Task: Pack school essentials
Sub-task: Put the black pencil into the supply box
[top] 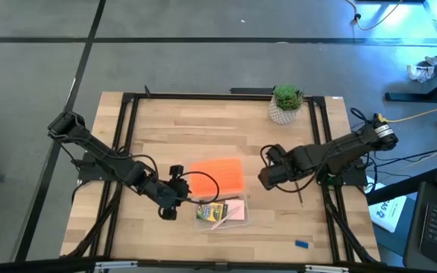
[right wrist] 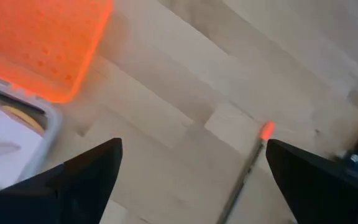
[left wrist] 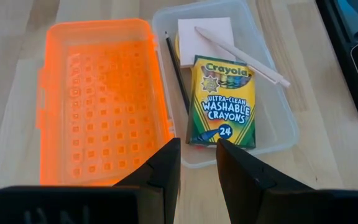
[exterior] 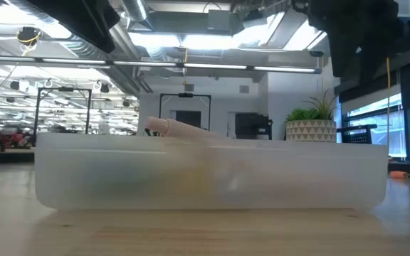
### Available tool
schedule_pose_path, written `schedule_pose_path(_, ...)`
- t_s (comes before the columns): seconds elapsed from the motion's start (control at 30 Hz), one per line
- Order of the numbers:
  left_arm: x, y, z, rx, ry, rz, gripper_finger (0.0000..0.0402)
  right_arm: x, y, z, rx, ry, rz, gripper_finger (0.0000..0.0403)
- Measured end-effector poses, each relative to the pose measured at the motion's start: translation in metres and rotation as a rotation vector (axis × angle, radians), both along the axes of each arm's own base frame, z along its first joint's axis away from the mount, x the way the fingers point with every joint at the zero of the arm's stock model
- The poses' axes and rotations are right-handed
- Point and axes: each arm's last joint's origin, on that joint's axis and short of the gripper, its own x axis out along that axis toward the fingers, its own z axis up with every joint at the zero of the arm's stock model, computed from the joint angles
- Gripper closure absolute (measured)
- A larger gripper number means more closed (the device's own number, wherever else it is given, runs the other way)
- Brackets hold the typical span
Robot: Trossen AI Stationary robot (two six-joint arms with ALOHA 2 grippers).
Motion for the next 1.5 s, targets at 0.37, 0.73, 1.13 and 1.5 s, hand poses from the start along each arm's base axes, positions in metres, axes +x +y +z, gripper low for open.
schedule_pose_path(0.37,0.000,0.000,0.000,0.002,0.002,0.000,0.0305,0.014,0.004,0.002,0.028,-0.145,0.022,0.0005)
schedule_pose_path(0.73,0.000,0.000,0.000,0.002,0.002,0.000,0.0305,0.020,0.008,0.002,0.050,-0.207,0.029,0.0005)
schedule_pose_path(1.13,0.000,0.000,0.000,0.003,0.002,0.000,0.0305,0.031,0.011,-0.012,0.013,-0.174,0.046,0.0005)
schedule_pose_path(1.5,0.000,0.000,0.000,0.005,-0.004,0.002,0.0305,0.021,0.002,-0.034,0.032,0.126,-0.081,0.0005)
